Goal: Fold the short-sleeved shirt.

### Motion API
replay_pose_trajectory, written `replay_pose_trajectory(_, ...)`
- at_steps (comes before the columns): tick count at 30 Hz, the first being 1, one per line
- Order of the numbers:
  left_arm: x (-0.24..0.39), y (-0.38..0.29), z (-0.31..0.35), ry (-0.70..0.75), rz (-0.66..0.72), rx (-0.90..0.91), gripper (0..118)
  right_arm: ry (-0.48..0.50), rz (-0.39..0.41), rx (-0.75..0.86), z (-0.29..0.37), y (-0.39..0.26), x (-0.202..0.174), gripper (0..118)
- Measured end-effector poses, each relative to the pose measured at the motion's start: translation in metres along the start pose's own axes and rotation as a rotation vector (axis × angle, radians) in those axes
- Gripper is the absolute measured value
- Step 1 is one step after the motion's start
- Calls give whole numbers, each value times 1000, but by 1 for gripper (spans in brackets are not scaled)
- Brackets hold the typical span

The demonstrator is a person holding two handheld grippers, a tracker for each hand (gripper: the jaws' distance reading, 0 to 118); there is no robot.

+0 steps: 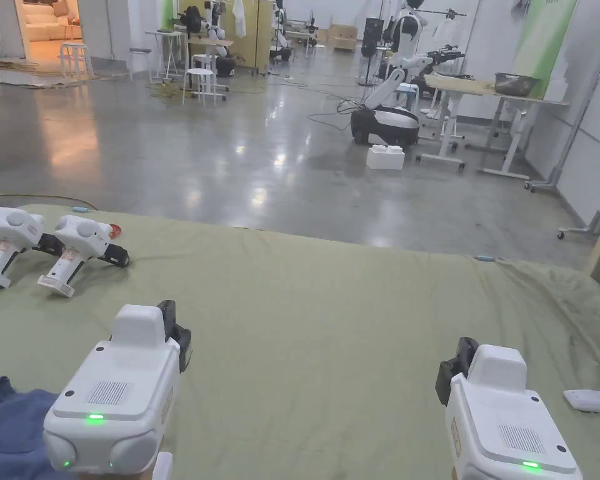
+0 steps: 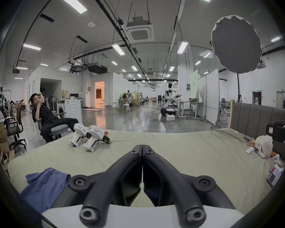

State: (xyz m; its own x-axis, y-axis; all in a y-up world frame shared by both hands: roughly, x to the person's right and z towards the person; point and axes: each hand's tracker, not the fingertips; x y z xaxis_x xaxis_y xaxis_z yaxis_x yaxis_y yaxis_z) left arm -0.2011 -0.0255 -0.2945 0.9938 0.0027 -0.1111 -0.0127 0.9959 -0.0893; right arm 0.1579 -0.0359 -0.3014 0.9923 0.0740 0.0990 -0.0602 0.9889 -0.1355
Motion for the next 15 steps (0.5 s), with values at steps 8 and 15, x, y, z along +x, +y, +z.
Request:
replay_pose_trajectory(8, -19, 7, 0, -89, 423, -4, 1, -31, -357, -18, 1, 6, 19, 1)
replay_pose_trajectory(15, 15, 16, 3, 12, -83, -5, 1, 14, -251, -22, -6, 18, 19, 0)
